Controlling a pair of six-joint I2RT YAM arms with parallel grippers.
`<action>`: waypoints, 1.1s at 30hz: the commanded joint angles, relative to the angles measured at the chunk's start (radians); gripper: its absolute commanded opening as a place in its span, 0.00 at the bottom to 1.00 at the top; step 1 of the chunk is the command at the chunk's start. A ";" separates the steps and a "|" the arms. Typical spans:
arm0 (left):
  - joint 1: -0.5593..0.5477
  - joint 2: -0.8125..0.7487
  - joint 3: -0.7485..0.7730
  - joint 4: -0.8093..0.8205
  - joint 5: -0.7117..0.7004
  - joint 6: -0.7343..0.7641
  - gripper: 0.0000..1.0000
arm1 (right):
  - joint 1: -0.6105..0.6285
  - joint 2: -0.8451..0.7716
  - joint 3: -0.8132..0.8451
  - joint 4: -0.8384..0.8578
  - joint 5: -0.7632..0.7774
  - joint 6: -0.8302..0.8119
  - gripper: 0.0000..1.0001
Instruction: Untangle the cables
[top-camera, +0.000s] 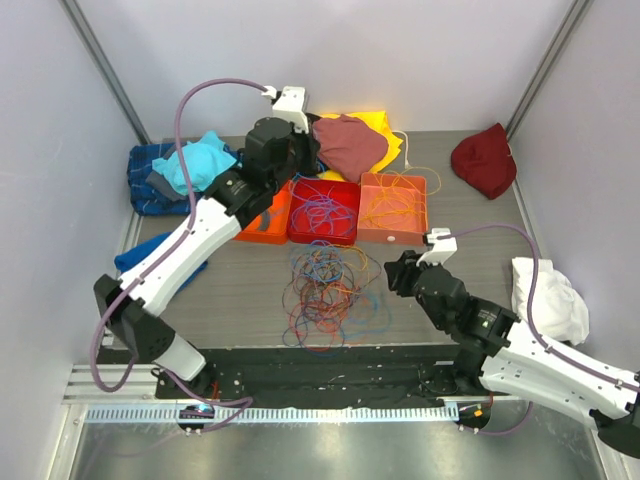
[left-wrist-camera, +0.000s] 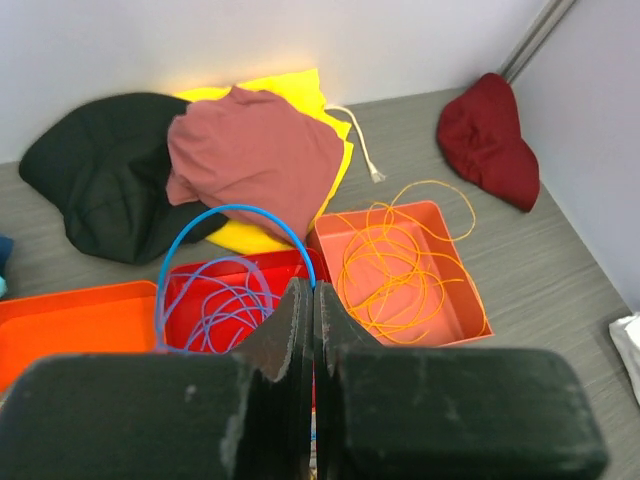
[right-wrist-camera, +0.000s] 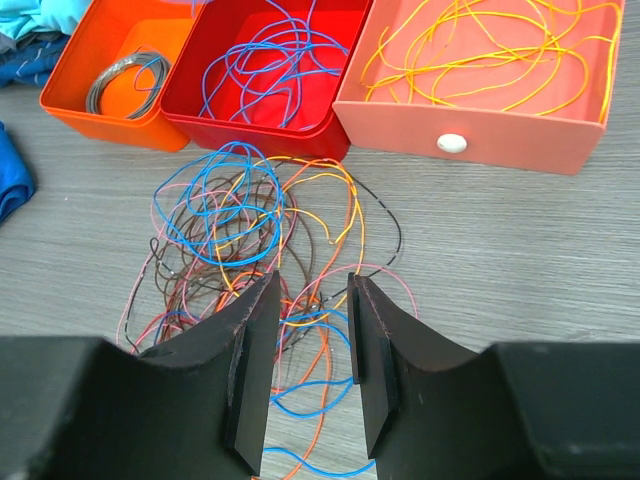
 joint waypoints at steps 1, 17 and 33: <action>0.027 0.063 0.023 0.071 0.089 -0.066 0.00 | 0.003 -0.017 -0.005 -0.004 0.058 -0.012 0.41; 0.034 0.157 -0.042 0.113 0.125 -0.104 0.00 | 0.003 -0.042 -0.035 -0.012 0.079 -0.009 0.42; 0.034 0.296 -0.277 0.210 0.114 -0.201 0.00 | 0.003 -0.051 -0.032 -0.033 0.079 -0.006 0.41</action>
